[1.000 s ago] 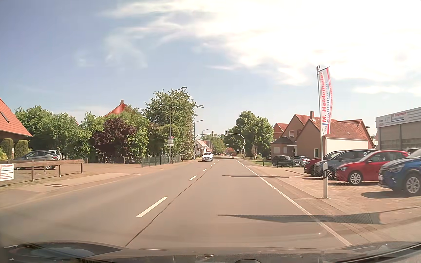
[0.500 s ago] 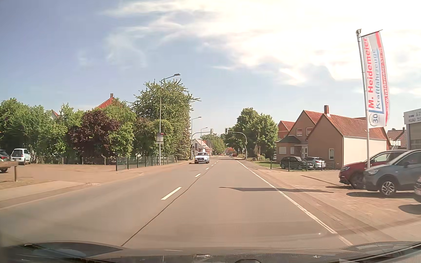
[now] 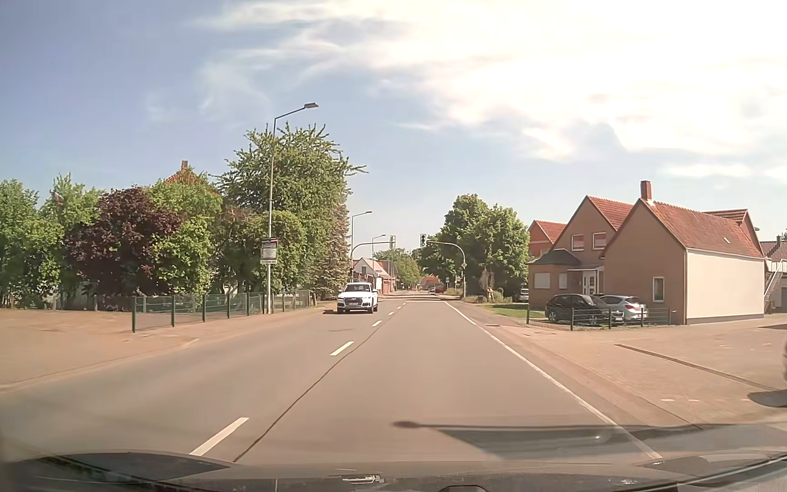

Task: Follow the waypoints while adhering to traffic rules and regulations

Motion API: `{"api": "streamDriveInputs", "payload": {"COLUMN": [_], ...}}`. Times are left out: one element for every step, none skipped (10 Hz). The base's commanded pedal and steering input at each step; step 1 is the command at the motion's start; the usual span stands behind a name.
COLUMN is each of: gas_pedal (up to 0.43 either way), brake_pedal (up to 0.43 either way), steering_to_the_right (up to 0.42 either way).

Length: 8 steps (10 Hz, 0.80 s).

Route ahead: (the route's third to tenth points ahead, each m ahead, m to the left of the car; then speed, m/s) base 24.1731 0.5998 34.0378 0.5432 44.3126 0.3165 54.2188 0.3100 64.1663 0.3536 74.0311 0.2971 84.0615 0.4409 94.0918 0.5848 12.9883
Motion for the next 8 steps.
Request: {"api": "streamDriveInputs", "payload": {"gas_pedal": [0.138,0.138,0.138,0.13,0.067,0.028,0.02,0.02], "brake_pedal": [0.0,0.0,0.0,0.0,0.0,0.0,0.0,0.0], "steering_to_the_right": [0.0,0.0,0.0,0.0,0.0,0.0,0.0,0.0]}}
